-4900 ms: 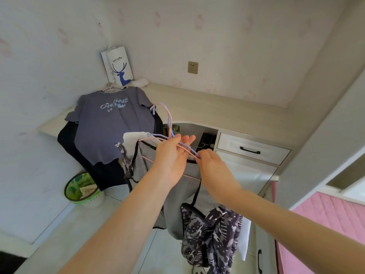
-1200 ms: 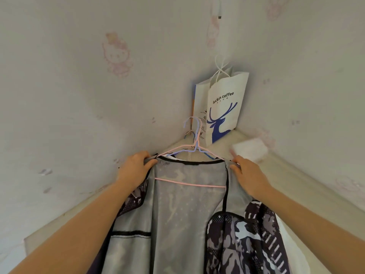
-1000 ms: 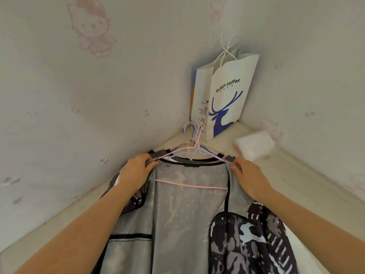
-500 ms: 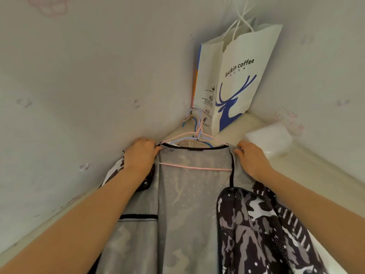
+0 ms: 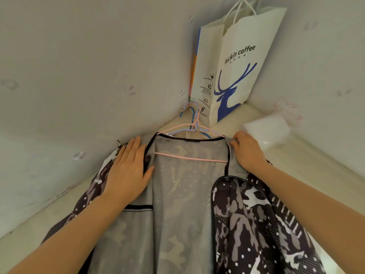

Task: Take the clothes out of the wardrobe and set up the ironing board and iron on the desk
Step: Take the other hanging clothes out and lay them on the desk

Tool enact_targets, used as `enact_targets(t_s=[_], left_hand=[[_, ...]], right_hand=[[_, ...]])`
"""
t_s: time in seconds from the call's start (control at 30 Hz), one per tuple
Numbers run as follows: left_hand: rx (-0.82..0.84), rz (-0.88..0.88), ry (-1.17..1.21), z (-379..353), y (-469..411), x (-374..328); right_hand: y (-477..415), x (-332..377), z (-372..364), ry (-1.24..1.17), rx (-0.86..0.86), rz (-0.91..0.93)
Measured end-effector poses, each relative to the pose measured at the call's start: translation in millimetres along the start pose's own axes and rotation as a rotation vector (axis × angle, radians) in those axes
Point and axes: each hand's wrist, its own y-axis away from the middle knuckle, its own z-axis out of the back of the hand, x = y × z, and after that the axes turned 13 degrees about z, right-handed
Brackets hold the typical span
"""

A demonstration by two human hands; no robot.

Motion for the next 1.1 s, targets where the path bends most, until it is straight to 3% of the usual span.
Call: enact_targets(t_s=[0.3, 0.47, 0.57, 0.83, 1.1], left_hand=[[-0.159, 0.056, 0.303, -2, -35, -36], [0.010, 0.038, 0.076, -28, -34, -44], [0.018, 0.059, -0.005, -35, -27, -40], [0.100, 0.094, 0.008, -19, 9, -49], [0.159, 0.100, 0.042, -1, 106, -74]], right_hand=[[-6, 8, -2, 0.054, -0.018, -0.061], [4, 10, -17, 0.285, -0.036, -0.036], [6, 8, -15, 0.368, -0.029, 0.045], [49, 15, 5, 0.280, 0.074, 0.171], [160, 45, 18, 0.207, 0.128, 0.220]])
